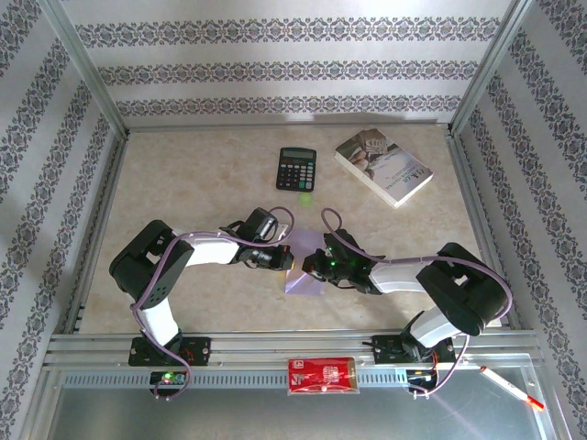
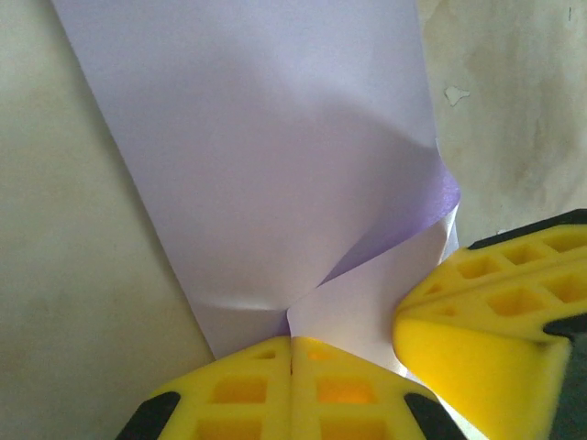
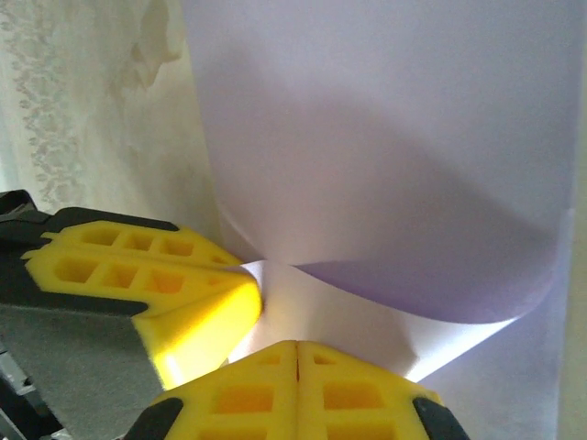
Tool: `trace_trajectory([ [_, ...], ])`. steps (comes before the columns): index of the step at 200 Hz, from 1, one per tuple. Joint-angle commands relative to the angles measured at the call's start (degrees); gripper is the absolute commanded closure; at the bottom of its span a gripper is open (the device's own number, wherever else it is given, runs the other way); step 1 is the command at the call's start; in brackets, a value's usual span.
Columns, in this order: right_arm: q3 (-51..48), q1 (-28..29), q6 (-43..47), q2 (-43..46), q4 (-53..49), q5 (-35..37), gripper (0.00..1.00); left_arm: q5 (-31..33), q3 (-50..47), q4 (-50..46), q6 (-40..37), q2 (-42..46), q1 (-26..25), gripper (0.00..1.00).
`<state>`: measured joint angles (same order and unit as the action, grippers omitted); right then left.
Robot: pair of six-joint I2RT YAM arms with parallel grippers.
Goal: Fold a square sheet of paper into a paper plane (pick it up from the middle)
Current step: Fold the triangle at the bottom-center of the table.
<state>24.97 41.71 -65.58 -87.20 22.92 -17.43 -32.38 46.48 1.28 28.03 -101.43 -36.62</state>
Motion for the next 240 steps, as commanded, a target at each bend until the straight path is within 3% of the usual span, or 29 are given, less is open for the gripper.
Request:
trace_trajectory([
  [1, -1.1, -0.7, 1.6, -1.8, -0.7, -0.1, 0.98, 8.7, -2.7, -9.0, -1.8, -5.9, 0.5, 1.0],
  [75, -2.0, -1.6, 3.0, -3.1, -2.0, -0.1, 0.98, 8.7, -2.0, -9.1, -0.9, -3.4, 0.5, 1.0],
  [124, -2.5, -1.6, 2.9, -3.8, -2.9, -0.1, 0.98, 8.6, -3.9, -9.1, 3.2, 8.8, -0.1, 0.64],
  [150, -2.8, -1.7, 2.8, -3.8, -3.1, 0.4, 0.98, 10.0, -6.9, -9.8, 6.4, 16.3, -3.5, 0.59],
  [169, -2.7, -1.8, 2.8, -3.7, -3.2, 0.4, 0.99, 9.4, -9.7, -7.7, 10.0, 19.4, -6.7, 0.67],
  [198, -2.9, -2.0, 3.0, -3.8, -3.4, 0.5, 0.99, 5.3, -9.6, -3.6, 11.5, 17.6, -10.4, 0.89],
  [240, -3.1, -2.1, 3.0, -3.6, -3.4, 0.5, 0.99, 3.8, -4.9, -3.0, 9.4, 10.8, -10.7, 0.98],
])
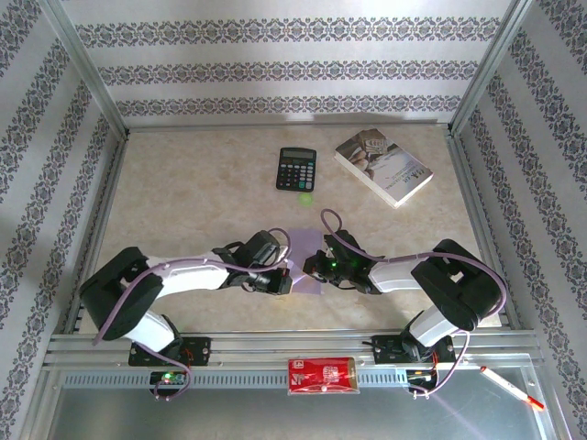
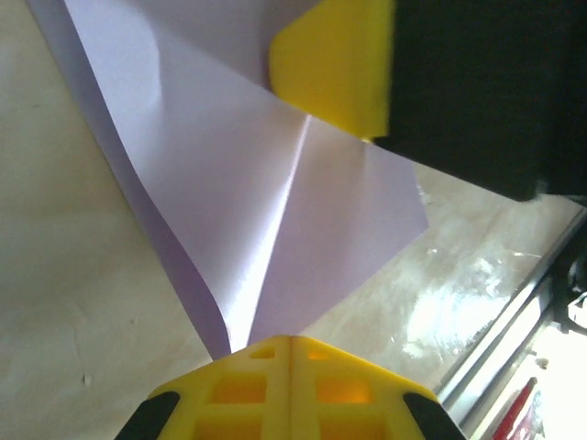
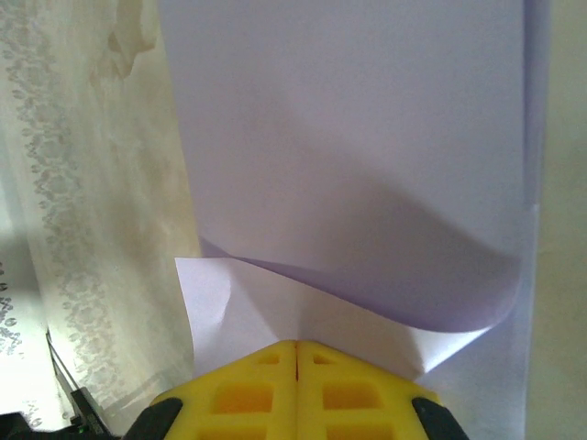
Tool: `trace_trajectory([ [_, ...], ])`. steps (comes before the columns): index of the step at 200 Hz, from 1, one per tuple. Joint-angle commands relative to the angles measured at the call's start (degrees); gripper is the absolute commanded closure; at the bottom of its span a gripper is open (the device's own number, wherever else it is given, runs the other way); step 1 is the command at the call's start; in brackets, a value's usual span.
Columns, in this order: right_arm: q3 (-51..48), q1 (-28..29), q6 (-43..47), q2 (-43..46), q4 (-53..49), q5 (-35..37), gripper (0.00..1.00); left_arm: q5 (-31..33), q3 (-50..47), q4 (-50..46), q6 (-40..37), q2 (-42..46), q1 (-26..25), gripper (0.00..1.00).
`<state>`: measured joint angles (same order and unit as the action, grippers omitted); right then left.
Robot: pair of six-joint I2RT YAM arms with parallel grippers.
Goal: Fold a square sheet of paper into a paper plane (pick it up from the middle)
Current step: Fold the triangle at the bottom-center of the table.
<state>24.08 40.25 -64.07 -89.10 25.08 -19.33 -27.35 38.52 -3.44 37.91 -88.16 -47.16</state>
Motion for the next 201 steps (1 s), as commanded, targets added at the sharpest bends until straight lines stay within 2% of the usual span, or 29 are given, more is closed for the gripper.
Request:
trace_trajectory([
  [1, -2.2, -0.6, 1.5, -1.7, -5.6, 2.4, 0.99, -1.2, 3.1, 1.7, -0.6, -2.7, -0.2, 0.98],
  [89, -2.2, -0.9, 1.8, -1.8, -5.8, 2.3, 0.99, -1.3, 4.6, 0.7, -2.3, -7.6, 2.4, 0.99],
  [134, -2.4, -1.0, 1.8, -1.8, -5.7, 2.1, 0.99, -4.8, 4.2, 3.9, -0.2, -6.2, 3.5, 0.97],
  [201, -2.2, -1.1, 2.0, -1.9, -6.1, 2.2, 0.99, -3.6, 4.1, 0.7, -2.7, -8.9, 4.0, 0.98],
])
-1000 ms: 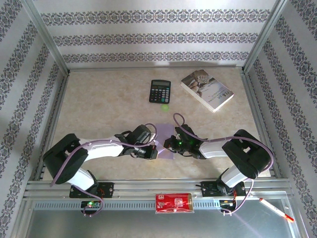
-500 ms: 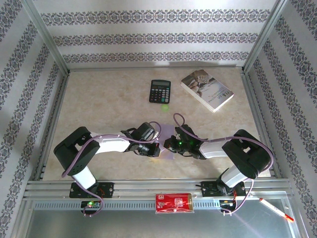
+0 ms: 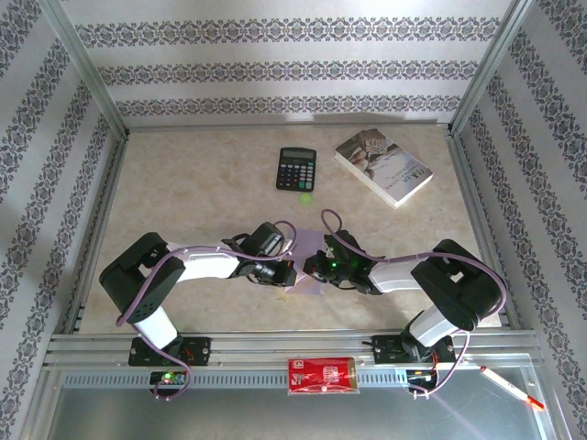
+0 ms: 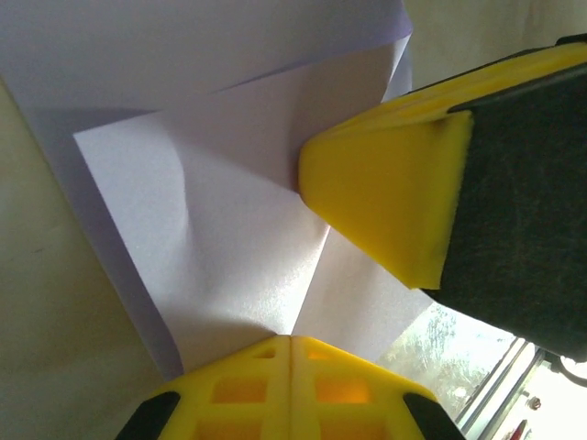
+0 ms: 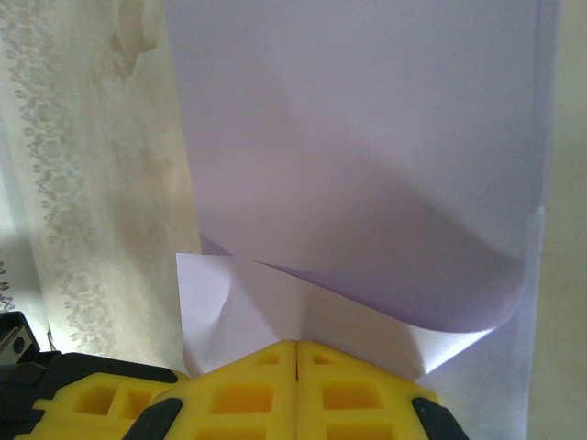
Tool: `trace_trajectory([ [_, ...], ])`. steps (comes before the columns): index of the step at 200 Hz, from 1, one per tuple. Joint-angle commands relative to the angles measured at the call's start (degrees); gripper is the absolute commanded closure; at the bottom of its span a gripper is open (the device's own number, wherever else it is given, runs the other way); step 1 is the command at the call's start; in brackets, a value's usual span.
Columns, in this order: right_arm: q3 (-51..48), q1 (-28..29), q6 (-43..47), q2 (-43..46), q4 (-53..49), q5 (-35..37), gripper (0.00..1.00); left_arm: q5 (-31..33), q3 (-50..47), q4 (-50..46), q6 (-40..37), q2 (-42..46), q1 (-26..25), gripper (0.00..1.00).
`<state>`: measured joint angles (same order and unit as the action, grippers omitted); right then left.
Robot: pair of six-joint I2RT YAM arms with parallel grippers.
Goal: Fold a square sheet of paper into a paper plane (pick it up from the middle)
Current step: Fold the triangle at the bottom-center of the table.
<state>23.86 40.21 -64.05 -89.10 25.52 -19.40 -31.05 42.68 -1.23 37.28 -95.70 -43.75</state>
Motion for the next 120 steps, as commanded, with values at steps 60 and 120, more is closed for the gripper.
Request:
trace_trajectory([
  [60, -1.9, -1.3, 2.4, -1.9, -7.6, 2.2, 0.99, 1.2, -4.0, -6.0, -3.7, 0.0, 0.6, 1.0],
  [120, -2.0, -1.4, 2.6, -2.3, -8.3, 2.3, 0.99, -2.2, -8.1, -6.6, -4.3, 1.7, 0.1, 1.0],
])
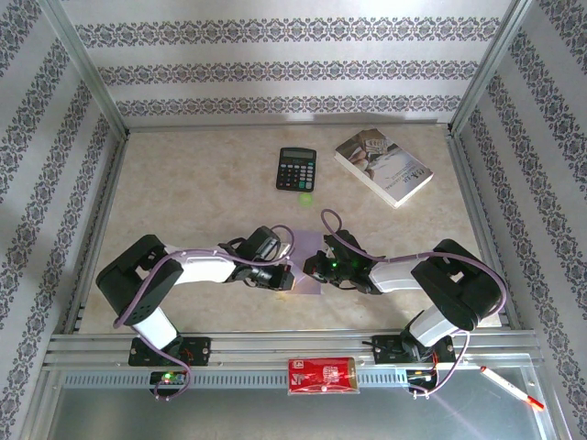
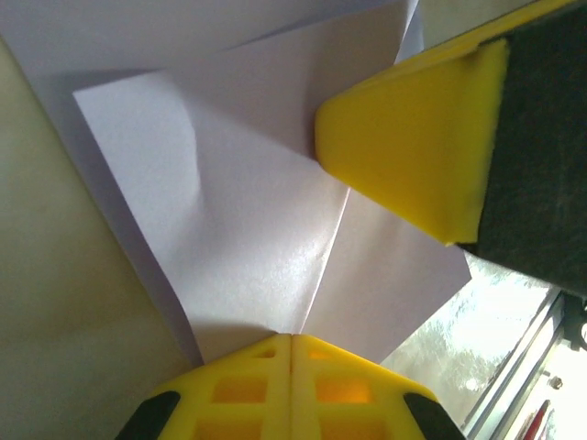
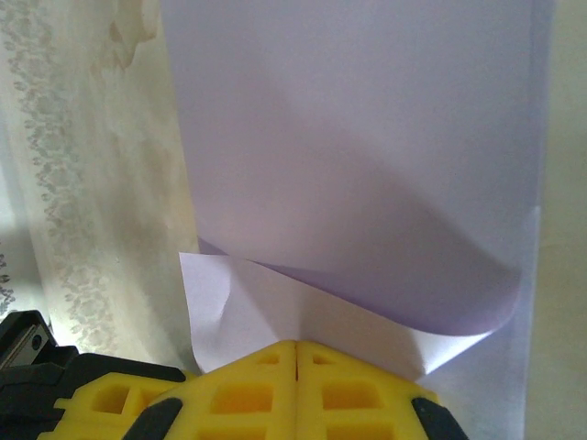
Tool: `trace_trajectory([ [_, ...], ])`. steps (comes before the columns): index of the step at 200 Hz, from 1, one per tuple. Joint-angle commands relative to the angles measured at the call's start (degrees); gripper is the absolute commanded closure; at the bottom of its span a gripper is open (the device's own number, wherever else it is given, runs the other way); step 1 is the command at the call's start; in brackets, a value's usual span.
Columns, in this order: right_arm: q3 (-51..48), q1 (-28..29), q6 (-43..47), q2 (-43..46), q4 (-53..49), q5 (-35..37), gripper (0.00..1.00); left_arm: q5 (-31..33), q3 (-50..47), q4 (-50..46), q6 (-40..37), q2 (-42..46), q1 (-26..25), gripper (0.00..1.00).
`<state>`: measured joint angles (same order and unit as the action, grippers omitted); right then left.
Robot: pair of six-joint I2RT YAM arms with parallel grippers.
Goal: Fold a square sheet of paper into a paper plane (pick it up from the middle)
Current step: Fold the triangle at the bottom-center of the table.
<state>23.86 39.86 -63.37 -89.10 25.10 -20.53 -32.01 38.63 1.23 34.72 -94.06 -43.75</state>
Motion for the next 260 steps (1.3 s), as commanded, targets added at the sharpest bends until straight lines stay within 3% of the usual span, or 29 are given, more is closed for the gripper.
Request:
trace_trajectory([
  [1, -2.0, -1.1, 1.9, -2.3, -7.9, 3.4, 0.99, -1.2, -4.1, -9.2, -1.8, 0.1, 0.1, 1.0],
  [62, -1.9, -1.1, 2.1, -2.5, -8.2, 3.4, 0.99, -0.3, -7.5, -11.1, -0.9, 2.8, 0.2, 1.0],
  [92, -2.1, -1.2, 2.2, -2.3, -8.3, 3.4, 0.99, 0.1, -5.6, -14.2, -2.2, 8.6, 0.1, 1.0],
  [121, -1.9, -1.2, 2.3, -2.4, -8.3, 3.4, 0.99, -1.2, -3.4, -9.1, 0.5, 12.8, 0.1, 1.0],
  [151, -1.8, -1.2, 2.2, -2.6, -8.1, 3.4, 0.99, -3.4, -0.9, -3.3, 3.2, 9.1, 0.2, 1.0],
  [190, -1.6, -1.2, 2.3, -2.6, -8.1, 3.1, 0.99, -4.0, 1.6, -3.0, 2.2, 2.7, 0.1, 1.0],
  [260, -1.1, -1.3, 2.6, -2.2, -8.1, 2.7, 0.99, -2.0, 0.5, -4.9, 0.6, -0.8, 0.9, 1.0],
])
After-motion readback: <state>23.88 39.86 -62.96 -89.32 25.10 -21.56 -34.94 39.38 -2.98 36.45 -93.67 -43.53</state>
